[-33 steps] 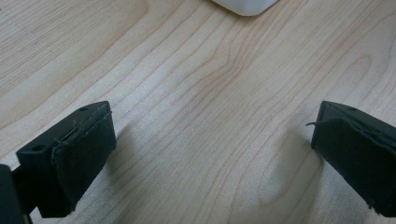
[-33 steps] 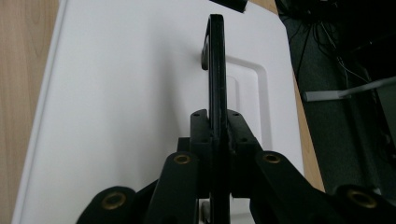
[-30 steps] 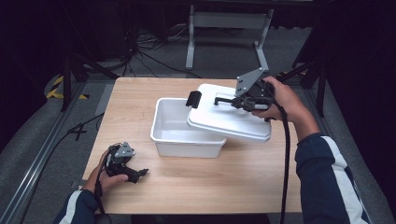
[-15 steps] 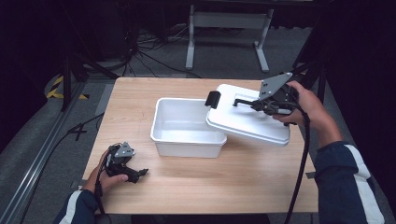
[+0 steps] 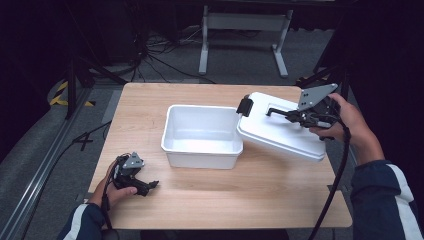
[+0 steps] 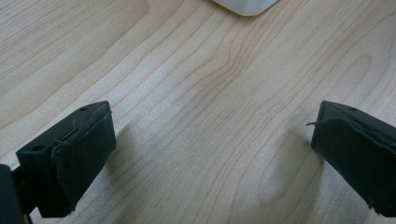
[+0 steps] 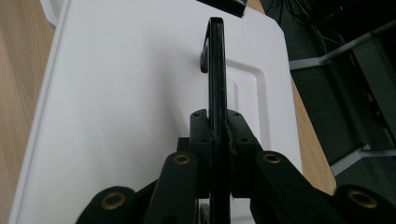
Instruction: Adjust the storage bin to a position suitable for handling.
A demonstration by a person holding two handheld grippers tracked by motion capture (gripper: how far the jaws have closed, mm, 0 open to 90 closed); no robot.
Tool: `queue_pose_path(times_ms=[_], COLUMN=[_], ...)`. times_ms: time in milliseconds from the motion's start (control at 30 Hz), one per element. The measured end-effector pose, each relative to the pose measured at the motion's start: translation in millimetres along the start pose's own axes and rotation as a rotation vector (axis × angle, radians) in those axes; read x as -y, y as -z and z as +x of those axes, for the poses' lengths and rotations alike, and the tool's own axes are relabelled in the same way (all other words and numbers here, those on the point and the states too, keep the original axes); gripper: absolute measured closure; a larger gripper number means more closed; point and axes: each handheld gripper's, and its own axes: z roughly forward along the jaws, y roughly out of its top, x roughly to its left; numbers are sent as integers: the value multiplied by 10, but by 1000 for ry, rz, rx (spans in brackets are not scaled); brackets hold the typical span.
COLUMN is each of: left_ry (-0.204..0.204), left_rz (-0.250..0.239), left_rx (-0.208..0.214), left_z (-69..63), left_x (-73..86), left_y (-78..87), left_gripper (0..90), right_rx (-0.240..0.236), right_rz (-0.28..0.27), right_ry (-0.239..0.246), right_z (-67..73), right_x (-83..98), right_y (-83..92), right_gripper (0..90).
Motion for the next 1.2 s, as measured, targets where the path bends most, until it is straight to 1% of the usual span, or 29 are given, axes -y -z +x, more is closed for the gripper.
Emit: queue_pose_path(times_ms=[167, 300, 467, 533, 567, 600, 633, 667, 767, 833, 867, 1067, 1200], left_ry=[0, 0, 0, 0, 0, 0, 0, 0, 0, 0, 0, 0, 0], left_rz=[-1, 0, 0, 0, 0, 0, 0, -1, 0, 0, 0, 0, -1], left_rx=[0, 0, 0, 0, 0, 0, 0, 0, 0, 0, 0, 0, 0], left_z=[0, 0, 0, 0, 0, 0, 0, 0, 0, 0, 0, 0, 0], left_x=[0, 0, 0, 0, 0, 0, 0, 0, 0, 0, 0, 0, 0], left_y=[0, 0, 0, 0, 0, 0, 0, -1, 0, 0, 0, 0, -1], left_gripper=[3, 3, 3, 3, 3, 3, 3, 3, 3, 3, 3, 3, 3], right_rx=[3, 3, 14, 7, 12, 7, 15, 6, 9, 2, 2, -2, -17], right_rz=[9, 0, 8, -6, -2, -5, -3, -2, 13, 19, 19, 27, 40], right_ry=[-22, -47, -64, -75, -77, -77, -88, -91, -92, -99, -99, -125, -140], right_z=[-11, -25, -35, -40, -38, -39, -30, -31, -33, -36, -36, -47, -37], right_x=[139, 241, 367, 410, 427, 443, 456, 472, 509, 539, 539, 635, 699], right_y=[-11, 2, 4, 1, -5, -15, -22, -43, -108, -156, -156, -278, -393], right_gripper=[835, 835, 834, 834, 833, 834, 834, 833, 833, 833, 833, 834, 834])
